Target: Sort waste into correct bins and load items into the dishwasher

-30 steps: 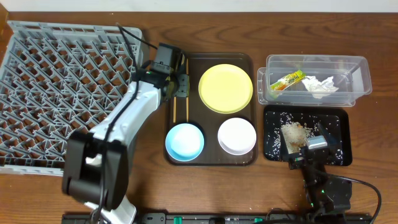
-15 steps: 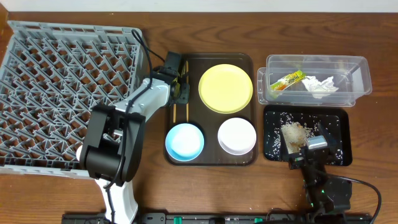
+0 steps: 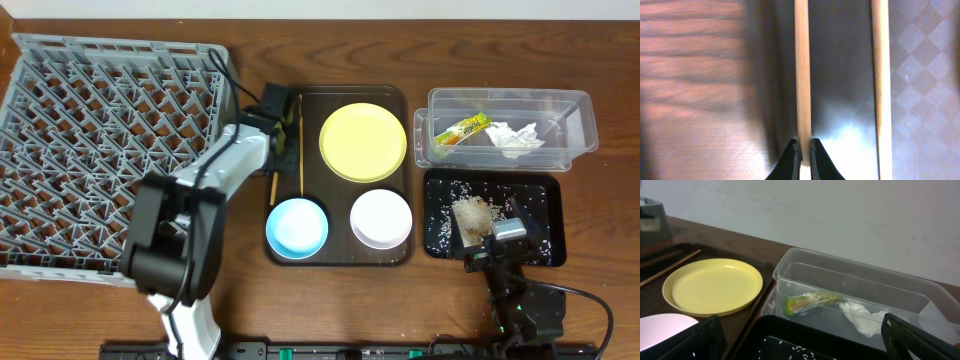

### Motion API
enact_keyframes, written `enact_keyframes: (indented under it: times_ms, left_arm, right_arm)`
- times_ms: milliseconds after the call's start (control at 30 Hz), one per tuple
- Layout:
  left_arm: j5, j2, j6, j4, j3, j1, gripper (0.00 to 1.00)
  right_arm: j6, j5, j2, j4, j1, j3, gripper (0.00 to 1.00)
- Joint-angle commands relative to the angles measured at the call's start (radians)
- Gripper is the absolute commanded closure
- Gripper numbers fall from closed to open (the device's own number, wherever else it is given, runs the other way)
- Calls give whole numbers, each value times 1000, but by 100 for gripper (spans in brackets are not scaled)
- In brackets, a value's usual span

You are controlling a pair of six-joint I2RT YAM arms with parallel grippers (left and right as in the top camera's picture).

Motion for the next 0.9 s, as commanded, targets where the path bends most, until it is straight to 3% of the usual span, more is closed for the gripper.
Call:
enact_keyframes:
  times_ms: [0,167,367,567,600,633,667,867]
  left_arm:
    - [-13,-181,61,-28,79,55,94]
    - [-137,-313,189,-36,79,147,94]
    - [-151,-269,413,-56,67,247,94]
    - [-150,-214,425,-69,67,279,94]
    - [-150,-214,424,-70,67,278,91]
    - [-150,-216,424,-70,67,278,74]
    - [-150,-225,420,-70,69,273,40]
    - [-92,-320,340,-82,93,224,37]
  right_arm:
    - [-7,-2,-1,-4,-6,-1,1]
    - [-7,-1,-1,-4,-6,-1,1]
    - [-7,-1,-1,-4,-6,-1,1]
    - [-7,-1,-1,-4,-6,-1,1]
    - [-7,-1,-1,-4,-6,-1,1]
    - [-7,-1,-1,-4,-6,-1,1]
    - [-7,-1,-1,-4,-6,-1,1]
    - [-7,-1,-1,-4,-6,-1,1]
